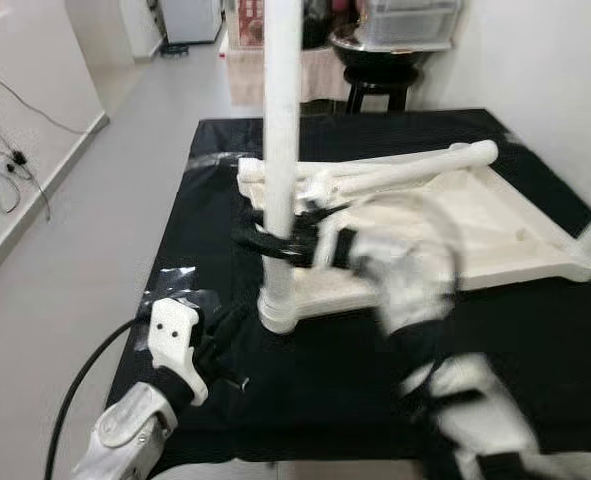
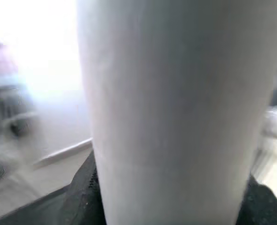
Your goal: Building children table
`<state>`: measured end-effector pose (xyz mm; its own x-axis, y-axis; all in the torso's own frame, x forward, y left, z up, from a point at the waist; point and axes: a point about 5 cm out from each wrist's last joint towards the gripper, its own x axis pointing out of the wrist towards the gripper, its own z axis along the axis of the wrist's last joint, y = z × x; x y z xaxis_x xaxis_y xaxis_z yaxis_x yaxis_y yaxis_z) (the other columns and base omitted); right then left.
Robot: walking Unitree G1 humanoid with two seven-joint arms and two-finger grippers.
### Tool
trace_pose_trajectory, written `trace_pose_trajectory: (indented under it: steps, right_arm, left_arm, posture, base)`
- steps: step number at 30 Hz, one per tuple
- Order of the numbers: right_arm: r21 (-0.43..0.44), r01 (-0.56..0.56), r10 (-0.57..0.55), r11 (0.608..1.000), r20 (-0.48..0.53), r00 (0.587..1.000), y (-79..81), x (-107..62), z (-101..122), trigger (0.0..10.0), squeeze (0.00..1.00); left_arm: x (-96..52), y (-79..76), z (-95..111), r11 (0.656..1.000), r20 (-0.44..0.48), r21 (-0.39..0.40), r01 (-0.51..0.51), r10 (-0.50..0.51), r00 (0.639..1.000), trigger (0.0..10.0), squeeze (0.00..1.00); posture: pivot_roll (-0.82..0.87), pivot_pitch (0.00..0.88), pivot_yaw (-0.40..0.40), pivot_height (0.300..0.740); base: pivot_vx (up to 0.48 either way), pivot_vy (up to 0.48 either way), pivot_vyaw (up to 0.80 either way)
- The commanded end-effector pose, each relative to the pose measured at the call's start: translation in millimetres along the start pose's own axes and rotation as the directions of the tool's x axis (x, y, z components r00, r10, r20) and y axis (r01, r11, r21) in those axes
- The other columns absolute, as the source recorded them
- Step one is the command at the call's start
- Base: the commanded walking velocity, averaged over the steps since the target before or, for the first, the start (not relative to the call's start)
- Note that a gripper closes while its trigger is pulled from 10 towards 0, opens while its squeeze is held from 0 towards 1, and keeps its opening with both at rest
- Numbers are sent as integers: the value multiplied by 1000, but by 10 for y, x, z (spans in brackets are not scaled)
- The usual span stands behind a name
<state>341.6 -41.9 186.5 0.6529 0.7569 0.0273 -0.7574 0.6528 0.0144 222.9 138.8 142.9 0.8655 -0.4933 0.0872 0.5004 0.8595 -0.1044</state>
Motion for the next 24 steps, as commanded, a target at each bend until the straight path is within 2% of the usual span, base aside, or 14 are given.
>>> trace_pose_trajectory:
  steps: [1,5,8,9,10,11,13,14,15,18,19,21,22,24]
  right_arm:
    - [59,202,-192,978,-144,971,54,-124,-373,0,0]
    - [10,228,-224,974,-143,964,52,-127,-368,0,0]
    - [-36,169,-173,985,-153,973,65,-32,-386,0,0]
    - [-33,147,-150,989,-144,978,92,5,-376,10000,0]
    - [-33,147,-150,989,-144,978,92,5,-376,10000,0]
    - [-21,136,-137,991,-134,981,105,29,-355,10000,694]
    - [-21,136,-137,991,-134,981,105,29,-355,10000,694]
    - [11,59,-57,998,-119,991,128,75,-322,10000,1000]
    - [11,59,-57,998,-119,991,128,75,-322,10000,1000]
    - [12,-235,236,972,-29,971,135,154,-72,10000,1000]
    - [-32,-313,312,949,-37,949,107,133,-6,10000,914]
    - [-32,-313,312,949,-37,949,107,133,-6,10000,914]
    - [-72,-373,369,925,-67,927,53,116,30,10000,0]
    - [-102,-400,391,911,-92,916,-8,116,58,10000,0]
  left_arm:
    - [-31,42,1,1000,-16,1,-6,6,1000,10000,0]
    - [-26,50,-1,1000,-19,-4,0,0,1000,10000,0]
    - [-10,48,-8,1000,-24,-2,7,-7,1000,10000,0]
    - [-8,51,-8,1000,-23,0,1,-1,1000,10000,0]
    - [-8,51,-8,1000,-23,0,1,-1,1000,10000,0]
    - [-6,52,-10,1000,-22,3,-3,4,1000,10000,0]
    - [-6,52,-10,1000,-22,3,-3,4,1000,10000,0]
    - [-3,53,-13,1000,-22,4,-5,5,1000,10000,0]
    - [-3,53,-13,1000,-22,4,-5,5,1000,10000,0]
    - [10,49,-24,1000,-24,5,-5,5,1000,10000,0]
    - [12,49,-28,1000,-25,5,-6,6,1000,10000,0]
    - [12,49,-28,1000,-25,5,-6,6,1000,10000,0]
    - [13,46,-33,1000,-25,6,-7,7,1000,10000,0]
    - [14,44,-37,1000,-26,6,-7,7,1000,10000,0]
  posture:
    - [-70,85,43,740]
    - [-57,85,34,740]
    - [-39,76,23,740]
    - [-34,73,21,740]
    - [-34,73,21,740]
    - [-32,68,18,740]
    - [-32,68,18,740]
    - [-27,64,18,740]
    - [-27,64,18,740]
    - [-15,53,18,740]
    - [-8,45,17,740]
    - [-8,45,17,740]
    - [-2,40,11,740]
    - [2,37,7,740]
  base:
    - [0,0,0]
    - [0,0,0]
    - [0,0,0]
    - [0,0,0]
    - [0,0,0]
    - [0,0,0]
    - [0,0,0]
    - [0,0,0]
    - [0,0,0]
    - [0,0,0]
    - [0,0,0]
    - [0,0,0]
    - [0,0,0]
    - [0,0,0]
